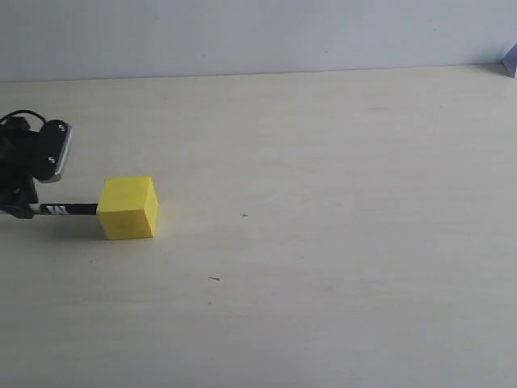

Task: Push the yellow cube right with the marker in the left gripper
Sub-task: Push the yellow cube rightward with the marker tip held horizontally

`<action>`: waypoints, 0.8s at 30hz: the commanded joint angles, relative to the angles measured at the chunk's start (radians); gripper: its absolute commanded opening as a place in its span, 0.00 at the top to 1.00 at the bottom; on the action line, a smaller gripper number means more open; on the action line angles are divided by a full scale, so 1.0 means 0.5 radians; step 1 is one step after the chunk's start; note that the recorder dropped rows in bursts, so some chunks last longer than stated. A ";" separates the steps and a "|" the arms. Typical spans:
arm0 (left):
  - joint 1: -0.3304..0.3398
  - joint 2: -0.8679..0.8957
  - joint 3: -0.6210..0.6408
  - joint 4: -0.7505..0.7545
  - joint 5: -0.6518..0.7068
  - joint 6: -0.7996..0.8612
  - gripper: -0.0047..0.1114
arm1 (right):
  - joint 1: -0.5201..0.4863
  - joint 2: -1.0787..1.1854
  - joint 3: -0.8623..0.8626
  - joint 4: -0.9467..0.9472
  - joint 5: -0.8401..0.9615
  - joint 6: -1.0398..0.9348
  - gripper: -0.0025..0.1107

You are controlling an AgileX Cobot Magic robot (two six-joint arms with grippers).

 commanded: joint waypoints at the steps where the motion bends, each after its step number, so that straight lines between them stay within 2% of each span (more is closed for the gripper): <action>1: -0.222 0.042 -0.048 -0.028 -0.023 0.000 0.96 | 0.005 -0.013 0.009 0.002 -0.010 -0.004 0.98; 4: -0.237 0.042 -0.060 -0.028 -0.030 -0.064 0.96 | 0.005 -0.013 0.009 0.002 -0.010 -0.004 0.98; 12: 0.014 0.042 -0.062 -0.023 0.083 -0.141 0.96 | 0.005 -0.013 0.009 0.002 -0.010 -0.004 0.98; 17: 0.042 0.042 -0.062 -0.029 0.112 -0.141 0.96 | 0.005 -0.013 0.009 0.002 -0.010 -0.004 0.98; 21: -0.109 0.057 -0.087 -0.134 0.095 -0.146 0.96 | 0.005 -0.013 0.009 0.002 -0.010 -0.004 0.98; 23: -0.244 0.105 -0.155 -0.210 0.100 -0.209 0.96 | 0.005 -0.013 0.009 0.002 -0.010 -0.004 0.98; 24: -0.354 0.145 -0.214 -0.240 0.112 -0.249 0.96 | 0.005 -0.013 0.009 0.002 -0.010 -0.004 0.98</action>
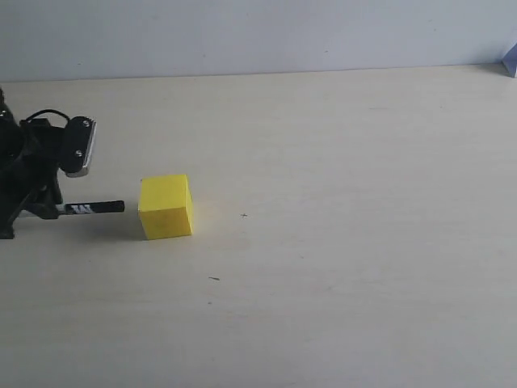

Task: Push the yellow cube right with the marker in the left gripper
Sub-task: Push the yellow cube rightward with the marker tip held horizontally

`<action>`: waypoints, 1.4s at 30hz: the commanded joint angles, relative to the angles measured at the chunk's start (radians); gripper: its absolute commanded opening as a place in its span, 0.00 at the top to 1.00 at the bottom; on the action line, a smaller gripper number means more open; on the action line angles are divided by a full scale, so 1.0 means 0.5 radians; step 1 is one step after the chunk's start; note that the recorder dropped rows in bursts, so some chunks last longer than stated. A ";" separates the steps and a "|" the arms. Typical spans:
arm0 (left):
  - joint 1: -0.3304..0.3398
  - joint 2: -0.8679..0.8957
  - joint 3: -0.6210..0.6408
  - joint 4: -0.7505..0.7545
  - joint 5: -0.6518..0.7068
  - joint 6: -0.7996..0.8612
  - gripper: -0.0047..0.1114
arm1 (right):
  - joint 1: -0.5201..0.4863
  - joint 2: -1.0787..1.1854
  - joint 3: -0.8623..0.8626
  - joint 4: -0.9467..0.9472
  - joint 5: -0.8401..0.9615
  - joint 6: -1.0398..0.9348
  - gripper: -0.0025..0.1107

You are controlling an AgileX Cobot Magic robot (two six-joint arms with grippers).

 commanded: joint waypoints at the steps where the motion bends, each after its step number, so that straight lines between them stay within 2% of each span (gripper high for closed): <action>1: -0.263 0.090 -0.145 -0.126 0.038 -0.110 0.96 | 0.005 -0.013 0.009 0.002 -0.010 -0.004 0.98; 3: -0.295 0.121 -0.192 -0.063 0.150 -0.144 0.96 | 0.005 -0.013 0.009 0.002 -0.010 -0.004 0.98; 5: -0.223 0.121 -0.192 0.024 0.176 -0.256 0.96 | 0.005 -0.013 0.009 0.002 -0.010 -0.004 0.98; 9: -0.121 0.121 -0.192 0.043 0.195 -0.256 0.96 | 0.005 -0.013 0.009 0.002 -0.010 -0.004 0.98; 20: -0.121 0.121 -0.192 0.220 0.162 -0.239 0.96 | 0.005 -0.013 0.009 0.002 -0.010 -0.004 0.98; 33: -0.124 0.121 -0.192 0.220 0.162 -0.200 0.96 | 0.005 -0.013 0.009 0.002 -0.010 -0.004 0.98; 42: -0.124 0.121 -0.233 -0.117 0.171 0.071 0.96 | 0.005 -0.013 0.009 0.002 -0.010 -0.004 0.98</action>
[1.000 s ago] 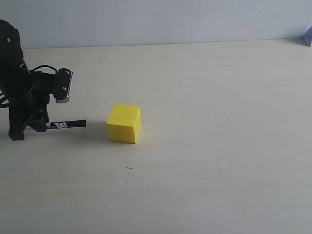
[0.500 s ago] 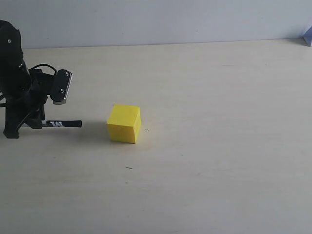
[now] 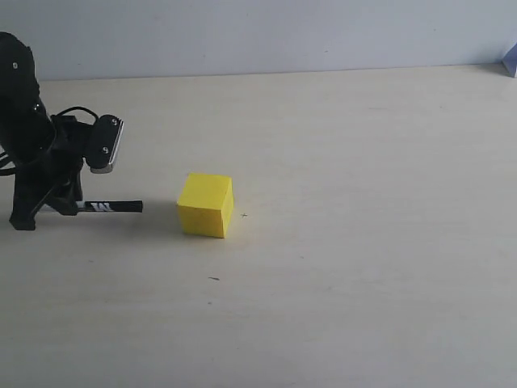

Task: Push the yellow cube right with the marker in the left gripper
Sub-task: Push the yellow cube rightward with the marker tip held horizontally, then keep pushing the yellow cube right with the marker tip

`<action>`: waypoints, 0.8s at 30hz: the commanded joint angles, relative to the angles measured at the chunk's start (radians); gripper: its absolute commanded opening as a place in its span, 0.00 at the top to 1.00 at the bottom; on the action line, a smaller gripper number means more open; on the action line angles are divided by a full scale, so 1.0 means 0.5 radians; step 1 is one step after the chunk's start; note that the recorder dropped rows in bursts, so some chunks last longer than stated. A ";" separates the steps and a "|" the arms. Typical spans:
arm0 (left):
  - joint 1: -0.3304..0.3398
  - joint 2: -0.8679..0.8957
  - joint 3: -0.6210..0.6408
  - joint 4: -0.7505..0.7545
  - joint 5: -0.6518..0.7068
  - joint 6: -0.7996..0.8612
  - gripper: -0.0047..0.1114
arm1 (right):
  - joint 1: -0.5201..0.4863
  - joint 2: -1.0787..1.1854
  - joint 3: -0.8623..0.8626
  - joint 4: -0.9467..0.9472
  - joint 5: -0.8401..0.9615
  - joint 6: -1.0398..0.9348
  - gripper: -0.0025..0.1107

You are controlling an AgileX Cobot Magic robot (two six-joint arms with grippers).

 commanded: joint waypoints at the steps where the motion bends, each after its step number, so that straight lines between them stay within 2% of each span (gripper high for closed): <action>1: 0.001 0.002 -0.061 -0.180 0.012 0.136 0.96 | 0.005 -0.013 0.009 0.002 -0.010 -0.004 0.98; 6: -0.026 0.002 -0.086 -0.228 0.032 0.180 0.96 | 0.005 -0.013 0.009 0.002 -0.010 -0.004 0.98; 16: -0.333 0.039 -0.211 -0.258 0.137 0.165 0.96 | 0.005 -0.013 0.009 0.002 -0.010 -0.004 0.98; 24: -0.278 0.039 -0.257 -0.248 0.251 -0.037 0.96 | 0.005 -0.013 0.009 0.002 -0.010 -0.004 0.98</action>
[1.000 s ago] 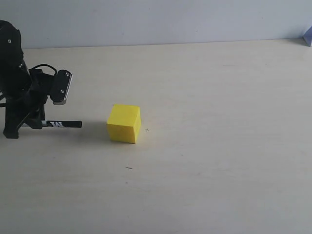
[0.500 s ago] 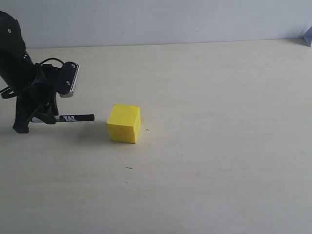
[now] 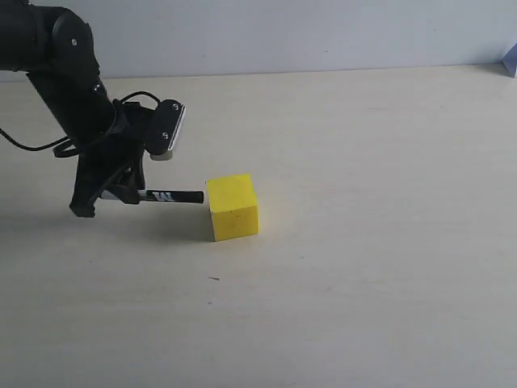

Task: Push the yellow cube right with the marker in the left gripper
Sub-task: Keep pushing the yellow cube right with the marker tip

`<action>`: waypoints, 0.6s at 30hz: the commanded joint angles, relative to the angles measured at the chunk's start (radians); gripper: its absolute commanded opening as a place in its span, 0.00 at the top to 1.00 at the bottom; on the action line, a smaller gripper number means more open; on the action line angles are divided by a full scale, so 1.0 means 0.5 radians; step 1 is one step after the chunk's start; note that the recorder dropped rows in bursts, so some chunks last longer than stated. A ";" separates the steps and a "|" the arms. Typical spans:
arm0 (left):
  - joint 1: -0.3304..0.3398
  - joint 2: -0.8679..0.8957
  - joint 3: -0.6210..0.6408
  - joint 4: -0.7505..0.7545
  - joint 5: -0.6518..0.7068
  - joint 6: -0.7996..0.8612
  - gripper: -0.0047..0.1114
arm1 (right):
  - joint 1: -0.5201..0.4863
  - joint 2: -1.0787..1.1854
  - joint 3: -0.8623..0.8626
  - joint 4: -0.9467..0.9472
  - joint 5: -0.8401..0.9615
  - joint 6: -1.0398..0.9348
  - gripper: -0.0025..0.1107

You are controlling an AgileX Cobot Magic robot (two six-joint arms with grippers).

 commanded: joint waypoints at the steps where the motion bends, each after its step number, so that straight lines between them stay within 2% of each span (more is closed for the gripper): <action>1: 0.038 -0.005 -0.014 -0.001 0.143 -0.135 0.96 | 0.005 -0.013 0.009 0.002 -0.010 -0.004 0.98; 5: 0.038 -0.005 -0.014 -0.001 0.257 -0.255 0.96 | 0.005 -0.013 0.009 0.002 -0.010 -0.004 0.98; 13: 0.038 -0.005 -0.014 0.049 0.272 -0.626 0.96 | 0.005 -0.013 0.009 0.002 -0.010 -0.004 0.98; 18: 0.034 -0.005 0.043 0.092 0.266 -0.653 0.96 | 0.005 -0.013 0.009 0.002 -0.010 -0.004 0.98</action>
